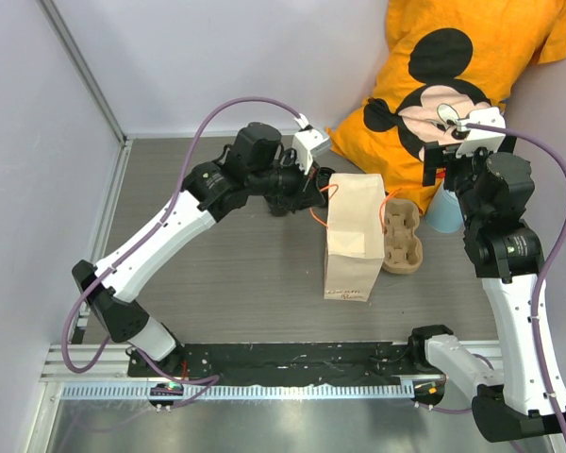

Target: Pack the takeout coffee

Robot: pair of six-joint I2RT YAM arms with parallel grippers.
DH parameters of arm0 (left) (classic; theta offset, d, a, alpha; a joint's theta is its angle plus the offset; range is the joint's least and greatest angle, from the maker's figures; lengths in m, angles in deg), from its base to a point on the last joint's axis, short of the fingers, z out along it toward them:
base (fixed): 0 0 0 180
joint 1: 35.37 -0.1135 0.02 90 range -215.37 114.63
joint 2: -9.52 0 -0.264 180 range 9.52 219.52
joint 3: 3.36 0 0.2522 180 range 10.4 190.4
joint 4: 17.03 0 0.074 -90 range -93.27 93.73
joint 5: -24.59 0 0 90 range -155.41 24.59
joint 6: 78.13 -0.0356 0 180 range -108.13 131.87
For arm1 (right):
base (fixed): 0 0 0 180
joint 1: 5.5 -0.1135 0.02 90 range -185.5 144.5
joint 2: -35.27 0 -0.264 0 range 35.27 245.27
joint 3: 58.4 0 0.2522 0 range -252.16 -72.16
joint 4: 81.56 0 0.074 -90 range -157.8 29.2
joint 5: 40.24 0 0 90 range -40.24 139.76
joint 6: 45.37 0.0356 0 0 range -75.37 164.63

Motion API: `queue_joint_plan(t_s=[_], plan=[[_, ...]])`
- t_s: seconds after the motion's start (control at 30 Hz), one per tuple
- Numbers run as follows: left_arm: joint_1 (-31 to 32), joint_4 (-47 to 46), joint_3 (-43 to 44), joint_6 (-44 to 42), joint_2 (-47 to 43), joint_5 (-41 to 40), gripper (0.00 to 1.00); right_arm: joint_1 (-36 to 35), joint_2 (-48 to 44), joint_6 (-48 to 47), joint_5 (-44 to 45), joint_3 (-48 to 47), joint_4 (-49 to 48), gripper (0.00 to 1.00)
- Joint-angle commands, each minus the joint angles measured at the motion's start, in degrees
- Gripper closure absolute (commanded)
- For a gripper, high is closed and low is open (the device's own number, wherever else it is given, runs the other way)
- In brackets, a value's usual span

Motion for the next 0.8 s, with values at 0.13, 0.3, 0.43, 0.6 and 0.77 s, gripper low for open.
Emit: queue_joint_plan(t_s=[0.13, 0.3, 0.43, 0.6, 0.77], plan=[[0.2, 5.5, 2.5, -8.9, -5.3, -1.1, 1.0, 0.3, 0.1, 1.1, -1.3, -1.1, -2.1, 0.01], [0.2, 8.2, 3.9, -12.7, -5.8, -1.9, 1.0, 0.3, 0.1, 1.5, -1.7, -1.1, -2.0, 0.02], [0.2, 9.1, 4.5, -15.1, -5.9, -2.7, 1.0, 0.3, 0.0, 1.7, -2.5, -1.0, -1.7, 0.01], [-0.2, 11.2, 3.3, -19.5, -6.8, -3.8, 1.0, 0.3, -0.5, 0.9, -3.9, -0.7, -0.7, 0.02], [-1.5, 12.9, 1.3, -23.0, -8.5, -3.4, 0.99, 0.3, 0.1, -1.2, -3.7, 1.4, -0.6, 0.02]])
